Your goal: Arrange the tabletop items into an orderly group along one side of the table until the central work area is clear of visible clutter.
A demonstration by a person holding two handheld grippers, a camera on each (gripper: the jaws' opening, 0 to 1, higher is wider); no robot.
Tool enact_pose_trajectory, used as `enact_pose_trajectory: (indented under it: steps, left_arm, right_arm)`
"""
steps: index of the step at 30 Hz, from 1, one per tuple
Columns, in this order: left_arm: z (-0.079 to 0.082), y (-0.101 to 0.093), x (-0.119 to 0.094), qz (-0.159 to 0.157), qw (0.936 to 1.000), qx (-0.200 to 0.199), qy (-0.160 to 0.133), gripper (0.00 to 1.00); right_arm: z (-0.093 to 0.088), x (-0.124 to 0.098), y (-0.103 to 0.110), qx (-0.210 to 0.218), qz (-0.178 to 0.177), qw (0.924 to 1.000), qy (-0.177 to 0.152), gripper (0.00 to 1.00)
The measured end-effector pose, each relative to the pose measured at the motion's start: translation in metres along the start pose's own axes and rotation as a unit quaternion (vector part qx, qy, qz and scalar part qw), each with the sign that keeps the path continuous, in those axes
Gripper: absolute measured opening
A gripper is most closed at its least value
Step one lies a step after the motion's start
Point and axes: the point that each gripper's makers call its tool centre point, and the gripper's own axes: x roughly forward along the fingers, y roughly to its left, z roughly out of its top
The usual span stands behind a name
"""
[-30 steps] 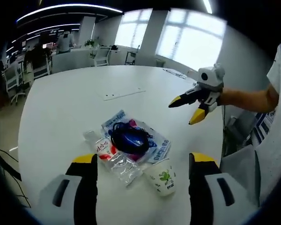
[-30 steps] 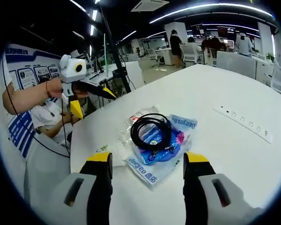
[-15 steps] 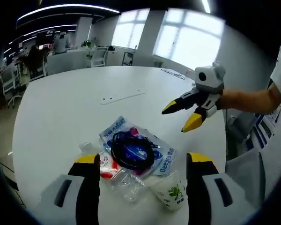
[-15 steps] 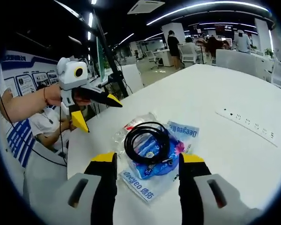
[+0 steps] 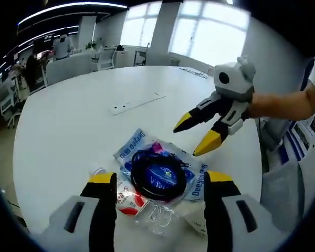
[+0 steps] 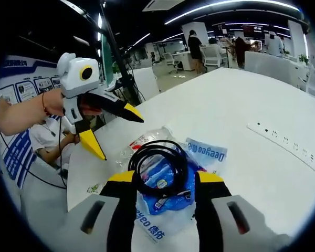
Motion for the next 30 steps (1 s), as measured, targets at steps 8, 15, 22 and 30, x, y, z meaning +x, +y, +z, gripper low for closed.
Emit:
enact_pose_trajectory:
  steps: [8, 15, 22, 30]
  left_arm:
    - [-0.002, 0.009, 0.013, 0.006, 0.9998, 0.012, 0.016, 0.59]
    - [-0.007, 0.016, 0.024, 0.022, 0.9987, 0.023, 0.039, 0.52]
    - [-0.015, 0.022, 0.038, 0.036, 0.9944, 0.054, 0.083, 0.44]
    - [-0.021, 0.025, 0.05, 0.044, 0.9902, 0.075, 0.109, 0.37]
  right_arm:
    - [-0.005, 0.021, -0.007, 0.004, -0.003, 0.9999, 0.014, 0.37]
    - [-0.01, 0.033, -0.012, 0.007, -0.01, 0.9996, 0.024, 0.34]
    - [-0.016, 0.044, -0.017, 0.008, -0.017, 0.9992, 0.035, 0.3]
    - [-0.023, 0.054, -0.019, -0.008, -0.03, 0.9982, 0.051, 0.26]
